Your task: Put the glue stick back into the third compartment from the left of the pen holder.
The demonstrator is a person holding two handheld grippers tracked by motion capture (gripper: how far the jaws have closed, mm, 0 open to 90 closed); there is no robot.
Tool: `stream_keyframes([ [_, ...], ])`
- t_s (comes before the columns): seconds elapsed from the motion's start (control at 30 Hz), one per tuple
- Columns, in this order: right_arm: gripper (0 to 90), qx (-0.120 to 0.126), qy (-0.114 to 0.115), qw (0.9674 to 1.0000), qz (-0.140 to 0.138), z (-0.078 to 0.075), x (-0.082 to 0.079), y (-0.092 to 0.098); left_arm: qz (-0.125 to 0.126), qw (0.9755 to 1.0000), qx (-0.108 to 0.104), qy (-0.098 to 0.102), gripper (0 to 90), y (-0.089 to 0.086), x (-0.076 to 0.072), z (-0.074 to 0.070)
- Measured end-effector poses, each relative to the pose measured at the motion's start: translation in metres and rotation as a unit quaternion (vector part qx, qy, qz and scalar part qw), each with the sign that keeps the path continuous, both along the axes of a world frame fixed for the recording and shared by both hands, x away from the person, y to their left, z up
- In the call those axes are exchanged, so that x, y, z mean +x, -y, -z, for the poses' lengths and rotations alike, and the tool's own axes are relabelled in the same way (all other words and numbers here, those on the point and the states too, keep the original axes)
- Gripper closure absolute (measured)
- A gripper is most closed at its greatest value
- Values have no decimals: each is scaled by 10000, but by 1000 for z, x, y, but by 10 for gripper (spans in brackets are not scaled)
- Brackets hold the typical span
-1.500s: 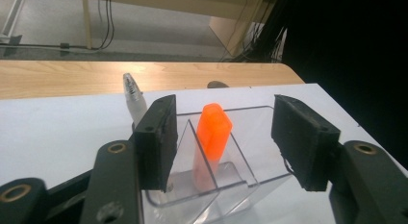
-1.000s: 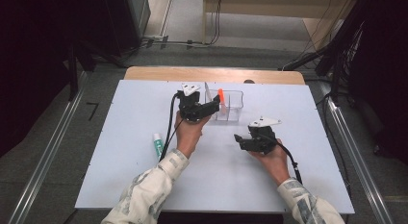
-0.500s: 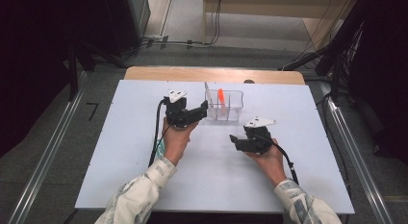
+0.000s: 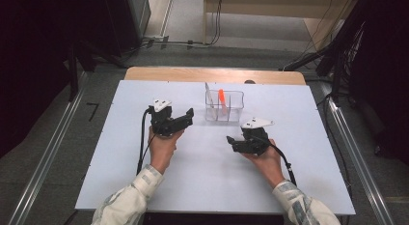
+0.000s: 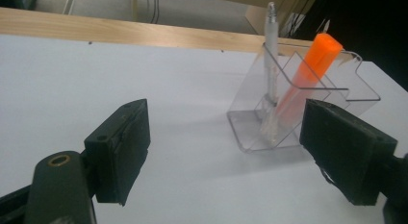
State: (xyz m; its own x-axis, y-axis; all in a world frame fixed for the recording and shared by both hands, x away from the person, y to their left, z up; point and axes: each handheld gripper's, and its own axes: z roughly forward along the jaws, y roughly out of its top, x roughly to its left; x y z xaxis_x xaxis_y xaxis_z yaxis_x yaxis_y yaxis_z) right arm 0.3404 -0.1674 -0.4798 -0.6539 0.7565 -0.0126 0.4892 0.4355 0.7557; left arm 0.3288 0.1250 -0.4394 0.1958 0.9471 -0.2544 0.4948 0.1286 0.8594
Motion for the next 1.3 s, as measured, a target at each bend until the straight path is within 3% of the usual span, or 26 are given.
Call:
stream_keyframes([
  [0.57,280,-19,10,9998,-206,-1,-6,-18,-351,9992,59,-198,179,-39,-11,14],
  [1.0,281,-40,5,9995,-325,1,-9,-31,-557,9977,-24,-386,179,-59,-19,21],
  [1.3,282,-59,-29,9994,-330,2,-8,-32,-652,9963,91,-545,180,-66,-29,29],
])
